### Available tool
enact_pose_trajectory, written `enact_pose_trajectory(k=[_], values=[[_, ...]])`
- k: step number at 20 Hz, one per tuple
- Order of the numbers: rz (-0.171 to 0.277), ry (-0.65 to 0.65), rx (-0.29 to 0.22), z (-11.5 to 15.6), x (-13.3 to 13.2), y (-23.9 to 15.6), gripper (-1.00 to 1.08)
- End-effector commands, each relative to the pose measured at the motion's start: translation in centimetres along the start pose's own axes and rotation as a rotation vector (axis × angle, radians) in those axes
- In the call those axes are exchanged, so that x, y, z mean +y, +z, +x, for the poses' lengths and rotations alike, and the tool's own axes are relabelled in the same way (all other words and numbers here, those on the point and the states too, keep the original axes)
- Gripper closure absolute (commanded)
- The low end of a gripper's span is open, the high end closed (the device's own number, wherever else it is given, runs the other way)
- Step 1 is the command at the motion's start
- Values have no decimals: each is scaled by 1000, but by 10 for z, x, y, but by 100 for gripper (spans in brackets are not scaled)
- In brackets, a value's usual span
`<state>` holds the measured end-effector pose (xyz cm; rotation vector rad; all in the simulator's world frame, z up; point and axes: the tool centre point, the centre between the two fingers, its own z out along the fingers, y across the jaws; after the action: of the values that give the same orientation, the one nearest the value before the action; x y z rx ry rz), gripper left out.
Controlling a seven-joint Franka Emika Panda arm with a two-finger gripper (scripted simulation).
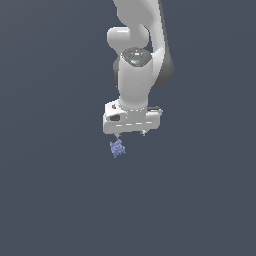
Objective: Pick up the object and move it to a goal position.
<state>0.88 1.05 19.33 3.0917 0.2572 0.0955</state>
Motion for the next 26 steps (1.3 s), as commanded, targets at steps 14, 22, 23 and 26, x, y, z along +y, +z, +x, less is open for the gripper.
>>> enact_pose_trajectory(k=[14,22,23,26], values=[[35,-223,-41,-33,40,76,-92],[49,-289,-50,-45,51,98,-92],[50,-293,-50,-46,52,99,-92],[51,-300,-51,-48,53,102,-92]])
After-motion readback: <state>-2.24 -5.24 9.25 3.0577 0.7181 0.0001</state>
